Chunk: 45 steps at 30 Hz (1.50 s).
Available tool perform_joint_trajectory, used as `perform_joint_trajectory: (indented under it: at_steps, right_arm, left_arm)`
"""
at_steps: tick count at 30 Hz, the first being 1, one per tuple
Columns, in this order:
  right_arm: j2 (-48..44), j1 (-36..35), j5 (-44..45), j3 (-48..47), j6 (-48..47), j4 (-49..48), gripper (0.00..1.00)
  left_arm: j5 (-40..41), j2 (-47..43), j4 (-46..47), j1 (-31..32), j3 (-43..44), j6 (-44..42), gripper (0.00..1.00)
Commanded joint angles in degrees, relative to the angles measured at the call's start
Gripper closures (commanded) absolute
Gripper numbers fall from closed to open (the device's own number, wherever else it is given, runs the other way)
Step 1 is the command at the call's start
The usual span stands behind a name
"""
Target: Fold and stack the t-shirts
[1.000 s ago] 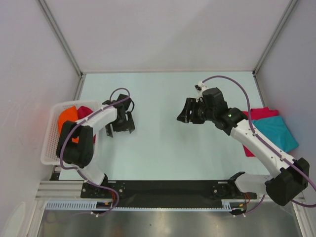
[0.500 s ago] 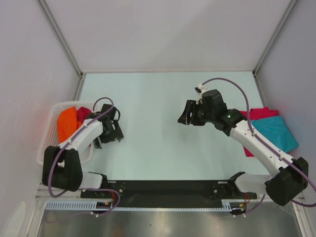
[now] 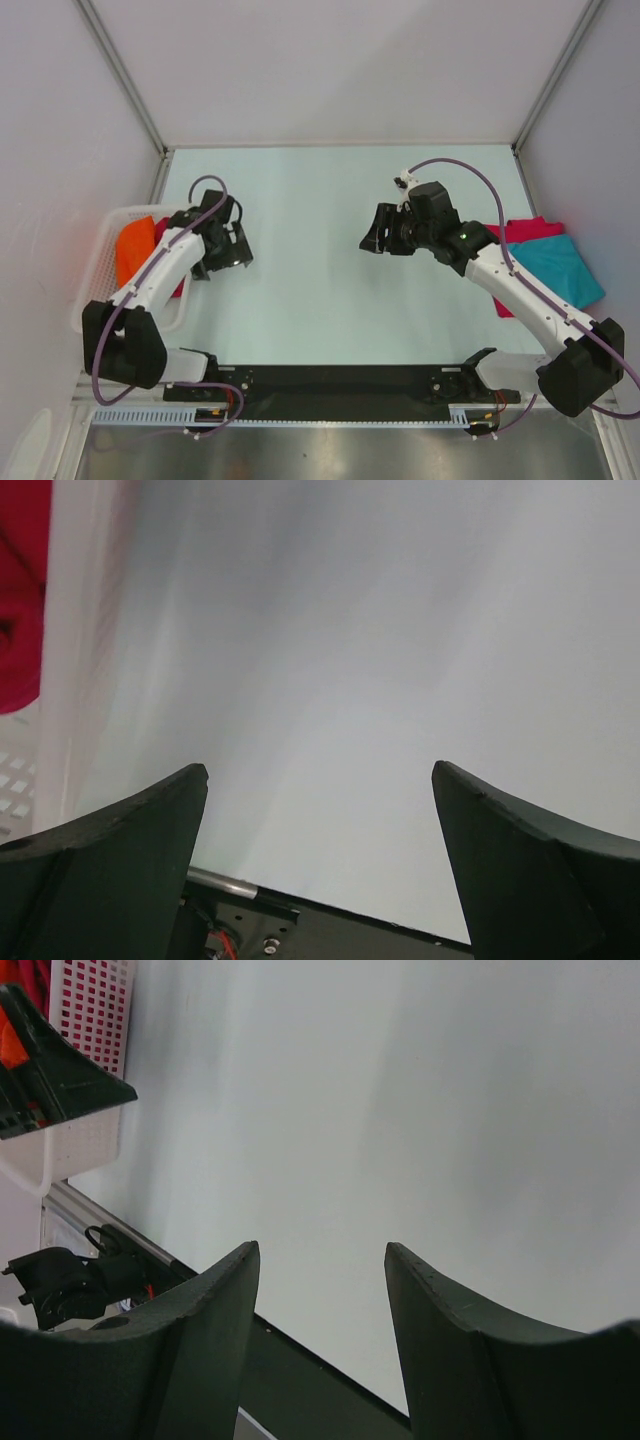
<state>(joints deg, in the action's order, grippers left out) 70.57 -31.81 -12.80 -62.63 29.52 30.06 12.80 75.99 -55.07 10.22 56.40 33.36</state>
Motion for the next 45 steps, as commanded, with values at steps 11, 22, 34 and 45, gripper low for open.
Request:
perform_joint_trajectory:
  at_steps: [11, 22, 34, 45]
  right_arm:
    - [-1.48, -0.8, 0.76, -0.91, -0.86, -0.01, 0.41]
    - [-0.78, -0.97, 0.32, -1.35, -1.13, 0.17, 0.41]
    - [0.18, -0.97, 0.23, -1.88, -2.01, 1.22, 0.42]
    - [1.42, -1.58, -0.04, -3.02, -2.89, 2.1, 0.42]
  left_arm:
    - [20.94, 6.64, -14.36, 1.84, 26.05, 0.64, 0.01]
    - [27.71, 4.7, -12.78, -6.61, 16.55, -2.43, 0.0]
    - [29.65, 1.8, -10.59, -14.35, 12.33, -4.8, 0.0]
    - [25.96, 2.06, -6.64, -17.33, 9.43, -6.12, 0.0]
